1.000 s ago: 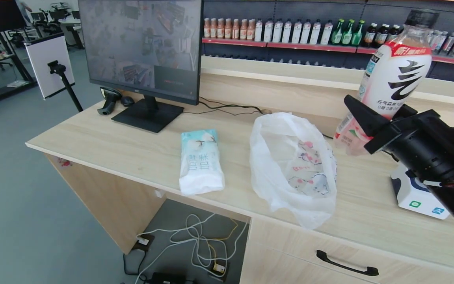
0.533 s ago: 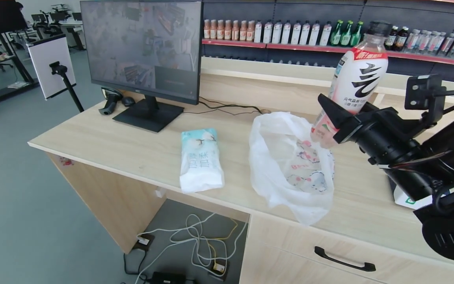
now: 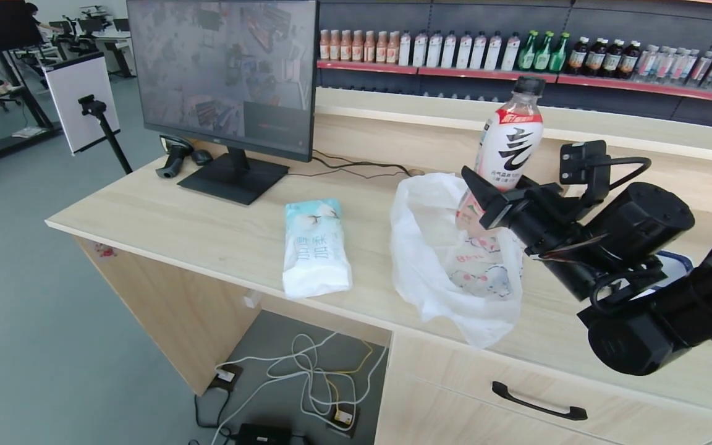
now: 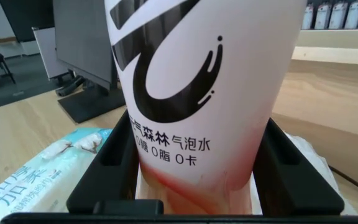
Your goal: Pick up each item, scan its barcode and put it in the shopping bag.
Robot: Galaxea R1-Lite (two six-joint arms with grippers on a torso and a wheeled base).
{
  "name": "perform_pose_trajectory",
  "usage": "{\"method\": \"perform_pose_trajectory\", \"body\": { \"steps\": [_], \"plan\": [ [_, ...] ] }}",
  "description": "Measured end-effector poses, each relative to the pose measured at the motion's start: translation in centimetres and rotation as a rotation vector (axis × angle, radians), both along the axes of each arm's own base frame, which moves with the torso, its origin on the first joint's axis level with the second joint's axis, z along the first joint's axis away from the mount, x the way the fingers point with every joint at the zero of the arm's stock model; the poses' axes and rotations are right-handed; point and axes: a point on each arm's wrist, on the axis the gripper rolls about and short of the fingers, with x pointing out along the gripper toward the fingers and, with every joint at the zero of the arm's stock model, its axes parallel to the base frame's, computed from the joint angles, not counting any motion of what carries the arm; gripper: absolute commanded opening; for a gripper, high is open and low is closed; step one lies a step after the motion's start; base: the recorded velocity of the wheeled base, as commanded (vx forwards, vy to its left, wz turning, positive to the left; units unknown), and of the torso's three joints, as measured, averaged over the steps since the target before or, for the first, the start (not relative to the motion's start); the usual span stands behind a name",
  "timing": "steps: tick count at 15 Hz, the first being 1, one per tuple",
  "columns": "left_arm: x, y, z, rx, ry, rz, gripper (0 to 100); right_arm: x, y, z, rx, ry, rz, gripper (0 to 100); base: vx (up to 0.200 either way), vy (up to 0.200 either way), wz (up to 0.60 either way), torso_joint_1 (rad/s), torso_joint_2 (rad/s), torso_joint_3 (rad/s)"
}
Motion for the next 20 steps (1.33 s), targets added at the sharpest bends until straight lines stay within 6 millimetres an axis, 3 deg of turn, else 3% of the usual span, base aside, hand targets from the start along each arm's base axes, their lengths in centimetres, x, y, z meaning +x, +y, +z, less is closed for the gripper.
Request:
{"method": "perform_pose_trajectory", "body": {
  "steps": [5, 20],
  "plan": [
    [0.0, 0.0, 0.0, 0.0, 0.0, -0.001, 100, 2.1, 0.8, -1.1, 0.014, 0.005, 0.006, 0, 0.0, 0.0, 0.0, 0.0, 0.0, 0.0],
    [0.0, 0.0, 0.0, 0.001, -0.004, -0.001, 100, 6.0, 4.1, -3.2, 0.054, -0.02, 0.063, 0, 0.0, 0.0, 0.0, 0.0, 0.0, 0.0]
  ]
}}
